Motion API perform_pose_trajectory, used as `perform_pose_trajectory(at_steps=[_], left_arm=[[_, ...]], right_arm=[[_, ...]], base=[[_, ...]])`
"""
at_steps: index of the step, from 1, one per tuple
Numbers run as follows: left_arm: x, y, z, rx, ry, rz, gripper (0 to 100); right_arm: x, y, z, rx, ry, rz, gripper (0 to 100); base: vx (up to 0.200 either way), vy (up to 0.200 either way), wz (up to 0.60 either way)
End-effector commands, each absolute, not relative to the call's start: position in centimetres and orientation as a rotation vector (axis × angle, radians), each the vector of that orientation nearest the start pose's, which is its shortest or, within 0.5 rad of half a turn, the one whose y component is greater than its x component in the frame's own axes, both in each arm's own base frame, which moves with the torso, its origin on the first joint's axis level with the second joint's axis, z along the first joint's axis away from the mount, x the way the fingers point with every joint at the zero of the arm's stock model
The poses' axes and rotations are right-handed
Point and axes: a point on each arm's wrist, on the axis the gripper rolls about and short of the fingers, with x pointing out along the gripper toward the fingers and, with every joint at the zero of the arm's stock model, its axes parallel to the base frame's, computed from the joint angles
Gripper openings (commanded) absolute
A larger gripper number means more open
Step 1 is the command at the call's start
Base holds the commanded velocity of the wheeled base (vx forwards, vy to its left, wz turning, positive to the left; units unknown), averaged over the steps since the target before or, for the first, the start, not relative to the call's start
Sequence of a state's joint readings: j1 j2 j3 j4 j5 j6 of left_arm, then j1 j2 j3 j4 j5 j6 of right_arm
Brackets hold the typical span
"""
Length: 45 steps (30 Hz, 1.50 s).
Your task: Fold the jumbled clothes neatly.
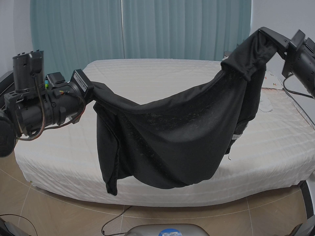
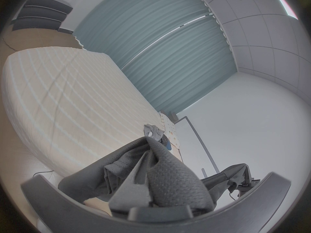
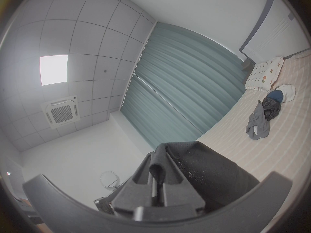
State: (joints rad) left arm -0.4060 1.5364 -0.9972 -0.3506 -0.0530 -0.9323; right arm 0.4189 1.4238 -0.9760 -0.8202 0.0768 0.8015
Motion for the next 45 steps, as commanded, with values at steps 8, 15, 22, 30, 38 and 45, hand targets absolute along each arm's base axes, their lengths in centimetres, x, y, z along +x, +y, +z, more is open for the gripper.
perform_pose_trajectory(at_steps=[8, 15, 22, 30, 38, 45], left_arm=[[34.4, -12.1, 19.6, -0.857, 0.53, -0.181, 0], [36.3, -11.9, 17.8, -0.855, 0.556, -0.142, 0], [38.1, -12.0, 16.1, -0.853, 0.578, -0.118, 0], [40.7, -12.6, 12.4, -0.84, 0.634, -0.079, 0], [42.1, -13.2, 9.3, -0.831, 0.686, -0.049, 0], [43.0, -13.4, 7.6, -0.859, 0.705, -0.026, 0]], right_arm=[[33.0, 13.6, 26.9, 0.783, -0.06, 0.505, 0], [34.8, 14.2, 24.6, 0.773, -0.045, 0.496, 0], [37.1, 14.9, 22.6, 0.749, -0.034, 0.484, 0], [40.0, 15.6, 18.4, 0.715, 0.032, 0.447, 0], [42.7, 15.5, 12.3, 0.702, 0.102, 0.375, 0], [44.0, 15.4, 9.8, 0.701, 0.109, 0.329, 0]], base=[[0.2, 0.0, 0.0], [0.2, 0.0, 0.0], [0.2, 0.0, 0.0], [0.2, 0.0, 0.0], [0.0, 0.0, 0.0], [0.0, 0.0, 0.0]])
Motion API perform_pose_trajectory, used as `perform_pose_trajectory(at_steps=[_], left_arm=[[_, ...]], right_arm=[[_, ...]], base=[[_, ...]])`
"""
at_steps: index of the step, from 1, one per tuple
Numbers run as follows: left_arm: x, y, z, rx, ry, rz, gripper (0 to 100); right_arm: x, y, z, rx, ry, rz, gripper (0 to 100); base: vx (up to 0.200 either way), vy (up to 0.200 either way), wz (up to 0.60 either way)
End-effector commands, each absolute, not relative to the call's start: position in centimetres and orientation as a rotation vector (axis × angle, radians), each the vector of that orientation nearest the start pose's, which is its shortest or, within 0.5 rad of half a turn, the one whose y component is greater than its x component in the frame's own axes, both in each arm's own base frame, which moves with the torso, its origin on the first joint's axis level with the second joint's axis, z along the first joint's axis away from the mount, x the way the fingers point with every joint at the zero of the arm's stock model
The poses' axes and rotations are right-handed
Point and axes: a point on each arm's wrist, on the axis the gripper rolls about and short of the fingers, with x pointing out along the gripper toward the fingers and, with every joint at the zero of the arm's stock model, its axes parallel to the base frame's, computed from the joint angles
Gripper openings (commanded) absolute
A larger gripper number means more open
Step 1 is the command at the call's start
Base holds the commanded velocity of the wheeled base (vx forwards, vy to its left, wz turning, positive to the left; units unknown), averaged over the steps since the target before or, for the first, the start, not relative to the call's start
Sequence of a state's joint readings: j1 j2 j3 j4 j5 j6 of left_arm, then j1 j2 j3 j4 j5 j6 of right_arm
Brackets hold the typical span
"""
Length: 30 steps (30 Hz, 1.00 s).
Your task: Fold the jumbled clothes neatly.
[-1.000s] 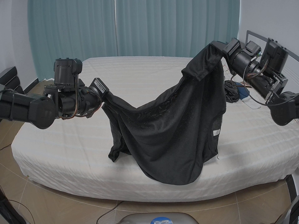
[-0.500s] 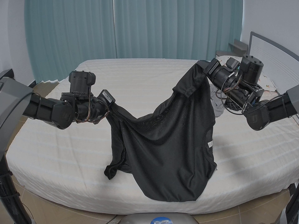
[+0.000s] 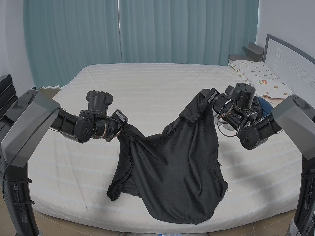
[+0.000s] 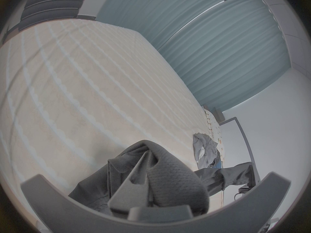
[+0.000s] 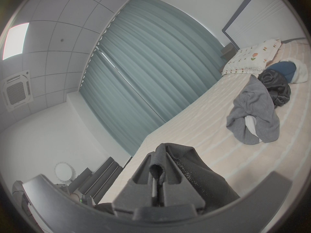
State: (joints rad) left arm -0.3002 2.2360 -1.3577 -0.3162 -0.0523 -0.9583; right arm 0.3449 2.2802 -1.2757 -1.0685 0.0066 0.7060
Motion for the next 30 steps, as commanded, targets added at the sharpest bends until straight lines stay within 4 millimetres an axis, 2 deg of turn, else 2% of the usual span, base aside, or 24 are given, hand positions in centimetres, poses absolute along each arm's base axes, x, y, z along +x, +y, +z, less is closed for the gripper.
perform_pose_trajectory(at_steps=[1, 3, 4, 6, 8, 10, 11, 13, 21, 25, 26, 30], left_arm=[[43.3, -13.5, 7.3, -0.868, 0.706, -0.02, 100], [43.8, -13.6, 6.9, -0.893, 0.706, -0.011, 100], [43.8, -13.6, 6.9, -0.893, 0.706, -0.011, 100], [44.5, -13.6, 6.3, -0.91, 0.708, -0.004, 100], [45.2, -13.7, 4.9, -0.909, 0.722, 0.012, 100], [45.3, -13.6, 4.6, -0.91, 0.728, 0.018, 100], [45.5, -13.3, 3.8, -0.907, 0.741, 0.037, 100], [45.9, -12.9, 3.5, -0.908, 0.736, 0.062, 100], [46.2, -11.2, 3.2, -0.853, 0.769, 0.154, 100], [46.3, -10.5, 4.2, -0.815, 0.796, 0.17, 100], [46.2, -10.1, 5.6, -0.81, 0.812, 0.175, 100], [45.8, -9.6, 7.0, -0.755, 0.895, 0.204, 100]], right_arm=[[44.1, 15.4, 9.5, 0.7, 0.111, 0.328, 0], [44.4, 15.5, 8.8, 0.698, 0.121, 0.324, 0], [44.4, 15.5, 8.8, 0.698, 0.121, 0.324, 100], [44.9, 15.6, 8.0, 0.698, 0.132, 0.318, 100], [45.5, 15.6, 6.1, 0.692, 0.165, 0.299, 100], [45.6, 15.5, 5.5, 0.69, 0.177, 0.292, 100], [45.7, 15.5, 4.3, 0.684, 0.208, 0.268, 100], [46.0, 15.0, 3.1, 0.679, 0.219, 0.227, 100], [46.8, 12.7, 3.0, 0.688, 0.216, 0.146, 100], [46.7, 12.4, 2.5, 0.687, 0.246, 0.131, 100], [46.6, 12.2, 2.2, 0.685, 0.268, 0.131, 100], [46.5, 11.7, 1.7, 0.685, 0.321, 0.148, 100]], base=[[0.0, 0.0, 0.0], [0.0, 0.0, 0.0], [0.0, 0.0, 0.0], [0.0, 0.0, 0.0], [0.0, 0.0, 0.0], [0.0, 0.0, 0.0], [0.0, 0.0, 0.0], [0.0, 0.0, 0.0], [0.0, 0.0, 0.0], [0.0, 0.0, 0.0], [0.0, 0.0, 0.0], [0.0, 0.0, 0.0]])
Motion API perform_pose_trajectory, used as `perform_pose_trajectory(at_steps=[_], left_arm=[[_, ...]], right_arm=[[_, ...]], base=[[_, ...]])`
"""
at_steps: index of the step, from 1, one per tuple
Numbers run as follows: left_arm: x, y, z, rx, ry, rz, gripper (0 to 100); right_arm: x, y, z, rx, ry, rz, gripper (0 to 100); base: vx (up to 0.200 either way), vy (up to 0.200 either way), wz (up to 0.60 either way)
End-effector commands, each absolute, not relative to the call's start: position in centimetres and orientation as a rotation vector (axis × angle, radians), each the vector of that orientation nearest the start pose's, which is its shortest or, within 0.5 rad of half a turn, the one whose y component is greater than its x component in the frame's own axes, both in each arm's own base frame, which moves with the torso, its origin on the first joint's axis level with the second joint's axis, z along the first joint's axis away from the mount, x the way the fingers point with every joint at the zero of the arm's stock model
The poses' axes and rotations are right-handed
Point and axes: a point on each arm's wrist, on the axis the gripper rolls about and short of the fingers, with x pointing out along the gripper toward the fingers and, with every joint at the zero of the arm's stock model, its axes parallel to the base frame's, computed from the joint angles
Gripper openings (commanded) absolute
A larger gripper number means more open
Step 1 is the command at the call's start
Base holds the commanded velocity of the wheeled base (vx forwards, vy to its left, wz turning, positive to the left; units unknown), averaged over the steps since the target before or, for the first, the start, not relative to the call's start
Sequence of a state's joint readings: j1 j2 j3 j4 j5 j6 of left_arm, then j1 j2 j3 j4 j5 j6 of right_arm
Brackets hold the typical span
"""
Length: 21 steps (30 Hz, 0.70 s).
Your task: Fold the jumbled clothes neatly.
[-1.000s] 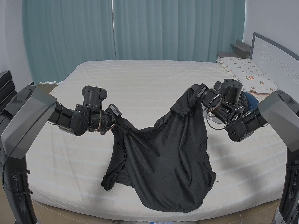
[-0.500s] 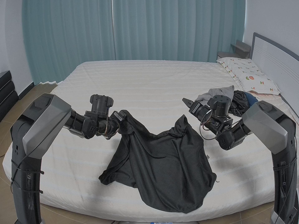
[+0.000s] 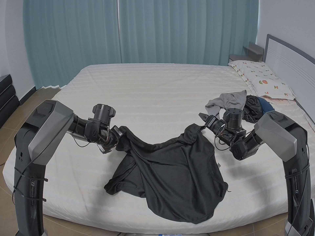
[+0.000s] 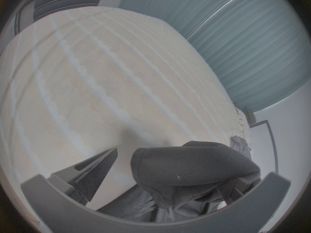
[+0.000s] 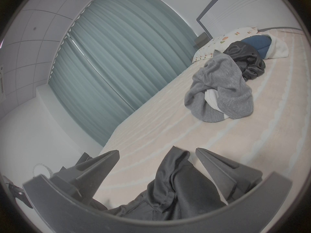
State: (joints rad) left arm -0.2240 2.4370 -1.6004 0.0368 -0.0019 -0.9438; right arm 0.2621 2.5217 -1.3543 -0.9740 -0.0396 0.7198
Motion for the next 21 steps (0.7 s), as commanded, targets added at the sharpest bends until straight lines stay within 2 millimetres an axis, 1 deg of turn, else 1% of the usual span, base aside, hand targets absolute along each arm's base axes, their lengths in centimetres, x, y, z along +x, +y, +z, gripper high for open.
perform_pose_trajectory(at_steps=[1, 3, 4, 6, 8, 9, 10, 12, 19, 20, 21], left_arm=[[45.9, -9.5, 7.4, -0.748, 0.906, 0.212, 100], [46.2, -9.0, 8.2, -0.756, 0.902, 0.222, 100], [46.2, -9.0, 8.2, -0.756, 0.902, 0.222, 100], [46.8, -8.4, 8.8, -0.772, 0.87, 0.224, 100], [46.9, -8.2, 9.0, -0.775, 0.862, 0.223, 100], [47.2, -8.2, 9.2, -0.778, 0.851, 0.22, 100], [47.3, -8.1, 9.1, -0.778, 0.853, 0.223, 100], [47.5, -8.3, 8.4, -0.773, 0.866, 0.229, 100], [48.2, -8.4, 7.1, -0.77, 0.878, 0.236, 100], [48.4, -8.4, 6.8, -0.772, 0.875, 0.235, 100], [48.6, -8.4, 6.6, -0.773, 0.874, 0.237, 100]], right_arm=[[46.5, 11.6, 1.3, 0.684, 0.342, 0.152, 100], [46.5, 11.4, 0.7, 0.682, 0.374, 0.156, 100], [46.5, 11.4, 0.7, 0.682, 0.374, 0.156, 100], [46.6, 11.2, -0.2, 0.681, 0.409, 0.168, 100], [46.6, 11.2, -0.4, 0.68, 0.418, 0.173, 100], [46.7, 10.9, -0.9, 0.682, 0.45, 0.18, 100], [46.7, 10.8, -1.1, 0.682, 0.461, 0.179, 100], [46.8, 10.6, -2.3, 0.68, 0.493, 0.175, 100], [47.9, 10.7, -3.4, 0.681, 0.494, 0.177, 100], [48.1, 10.9, -3.7, 0.679, 0.512, 0.176, 100], [48.2, 11.0, -3.9, 0.677, 0.524, 0.173, 0]], base=[[0.0, 0.0, 0.0], [0.0, 0.0, 0.0], [0.0, 0.0, 0.0], [0.0, 0.0, 0.0], [0.0, 0.0, 0.0], [0.0, 0.0, 0.0], [0.0, 0.0, 0.0], [0.0, 0.0, 0.0], [0.0, 0.0, 0.0], [0.0, 0.0, 0.0], [0.0, 0.0, 0.0]])
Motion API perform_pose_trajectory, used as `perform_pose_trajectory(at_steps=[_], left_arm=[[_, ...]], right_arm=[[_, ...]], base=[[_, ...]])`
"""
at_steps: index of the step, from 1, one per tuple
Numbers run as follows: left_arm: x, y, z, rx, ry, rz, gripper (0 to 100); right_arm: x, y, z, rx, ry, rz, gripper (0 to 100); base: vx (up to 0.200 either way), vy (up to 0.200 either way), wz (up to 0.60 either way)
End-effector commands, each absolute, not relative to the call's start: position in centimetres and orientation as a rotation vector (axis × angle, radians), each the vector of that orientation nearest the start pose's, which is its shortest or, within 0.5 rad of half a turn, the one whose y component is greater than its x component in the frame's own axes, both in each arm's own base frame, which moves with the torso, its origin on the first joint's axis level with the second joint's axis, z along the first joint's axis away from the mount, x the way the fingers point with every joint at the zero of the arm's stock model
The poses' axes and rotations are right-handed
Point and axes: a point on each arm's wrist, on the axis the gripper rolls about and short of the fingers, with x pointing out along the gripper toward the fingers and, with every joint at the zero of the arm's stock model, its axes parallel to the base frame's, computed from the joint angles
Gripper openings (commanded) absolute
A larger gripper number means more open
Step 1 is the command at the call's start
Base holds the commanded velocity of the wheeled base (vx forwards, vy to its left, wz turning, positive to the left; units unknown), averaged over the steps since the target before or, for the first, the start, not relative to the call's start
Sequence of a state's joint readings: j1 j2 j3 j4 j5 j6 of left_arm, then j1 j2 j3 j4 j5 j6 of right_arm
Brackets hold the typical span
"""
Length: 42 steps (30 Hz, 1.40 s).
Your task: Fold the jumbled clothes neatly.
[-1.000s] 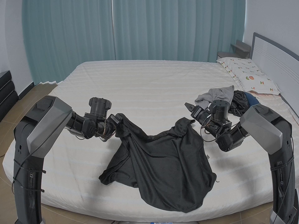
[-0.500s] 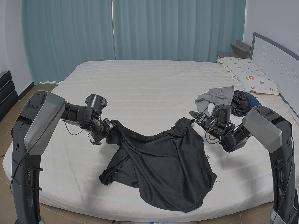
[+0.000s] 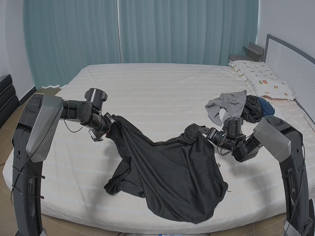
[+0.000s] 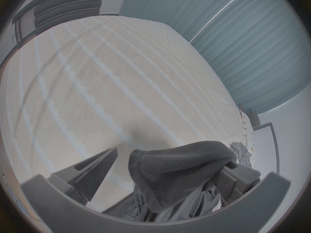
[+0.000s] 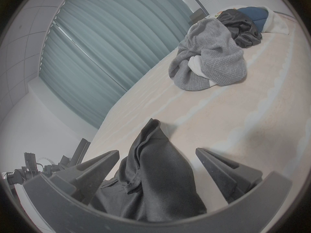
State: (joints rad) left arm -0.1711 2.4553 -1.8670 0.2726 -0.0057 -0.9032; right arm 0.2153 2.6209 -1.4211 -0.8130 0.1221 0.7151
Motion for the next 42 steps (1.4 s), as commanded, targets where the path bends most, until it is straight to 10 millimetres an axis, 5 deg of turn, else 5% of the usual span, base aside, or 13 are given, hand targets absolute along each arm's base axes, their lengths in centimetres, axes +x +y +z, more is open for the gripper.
perform_pose_trajectory(at_steps=[1, 10, 23, 32, 33, 39, 42], left_arm=[[48.6, -8.4, 6.7, -0.774, 0.873, 0.236, 100], [49.6, -8.5, 5.7, -0.778, 0.853, 0.246, 100], [50.9, -8.4, 4.8, -0.793, 0.753, 0.278, 100], [51.2, -8.7, 4.2, -0.801, 0.739, 0.26, 100], [51.2, -8.7, 4.1, -0.8, 0.743, 0.258, 100], [51.1, -8.7, 4.2, -0.801, 0.752, 0.261, 100], [50.7, -8.6, 4.4, -0.798, 0.764, 0.268, 100]], right_arm=[[48.2, 11.0, -3.9, 0.677, 0.525, 0.172, 0], [49.1, 11.3, -3.5, 0.683, 0.503, 0.181, 0], [52.6, 7.6, 1.0, 0.705, 0.259, 0.079, 0], [53.7, 7.4, -0.5, 0.689, 0.219, 0.025, 0], [53.7, 7.5, -0.6, 0.685, 0.222, 0.026, 100], [53.1, 7.4, -1.3, 0.66, 0.262, 0.016, 100], [52.4, 6.9, 0.0, 0.669, 0.259, 0.014, 100]], base=[[0.0, 0.0, 0.0], [0.0, 0.0, 0.0], [0.0, 0.0, 0.0], [0.0, 0.0, 0.0], [0.0, 0.0, 0.0], [0.0, 0.0, 0.0], [0.0, 0.0, 0.0]])
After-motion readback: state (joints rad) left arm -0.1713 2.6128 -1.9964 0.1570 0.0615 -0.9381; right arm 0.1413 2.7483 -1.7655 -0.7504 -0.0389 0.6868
